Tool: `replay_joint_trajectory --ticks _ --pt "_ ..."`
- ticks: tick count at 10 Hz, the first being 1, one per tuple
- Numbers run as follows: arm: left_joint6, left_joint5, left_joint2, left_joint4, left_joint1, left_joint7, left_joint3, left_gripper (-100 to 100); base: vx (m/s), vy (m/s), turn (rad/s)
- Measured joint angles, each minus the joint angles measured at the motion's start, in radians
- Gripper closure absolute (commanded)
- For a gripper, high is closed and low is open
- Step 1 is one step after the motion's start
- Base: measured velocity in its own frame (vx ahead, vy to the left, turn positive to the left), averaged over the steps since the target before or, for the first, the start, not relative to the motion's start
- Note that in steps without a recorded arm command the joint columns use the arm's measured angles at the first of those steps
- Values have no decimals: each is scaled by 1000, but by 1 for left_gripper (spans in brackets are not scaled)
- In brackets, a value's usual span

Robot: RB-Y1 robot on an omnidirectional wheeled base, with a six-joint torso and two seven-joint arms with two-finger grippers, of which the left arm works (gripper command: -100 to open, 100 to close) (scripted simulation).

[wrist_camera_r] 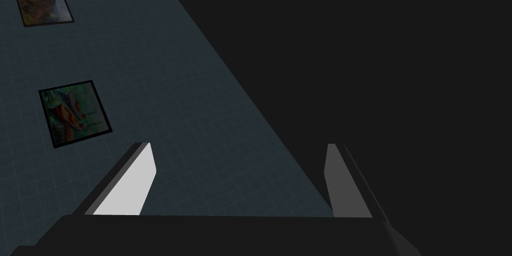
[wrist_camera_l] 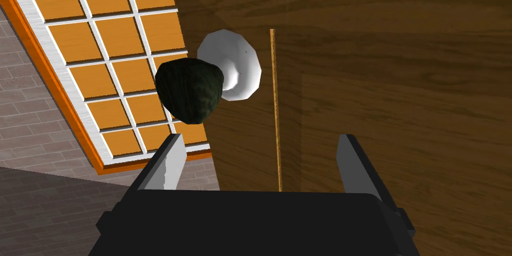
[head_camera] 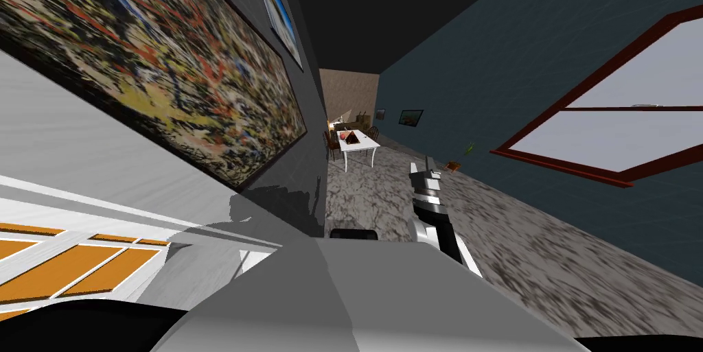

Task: Push the door open

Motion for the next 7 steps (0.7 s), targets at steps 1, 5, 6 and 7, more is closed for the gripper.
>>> replay_joint_trajectory --ticks 1,5,6,7 --pt "0 0 0 0 0 0 0 -100 -131 4 -24" --pt "-1 1 0 1 -1 -2 1 -100 -173 5 -22" --pt "-1 1 0 0 -3 -2 1 -100 -158 -6 25" --pt "0 -1 1 -1 -9 -3 1 -100 -145 -5 17"
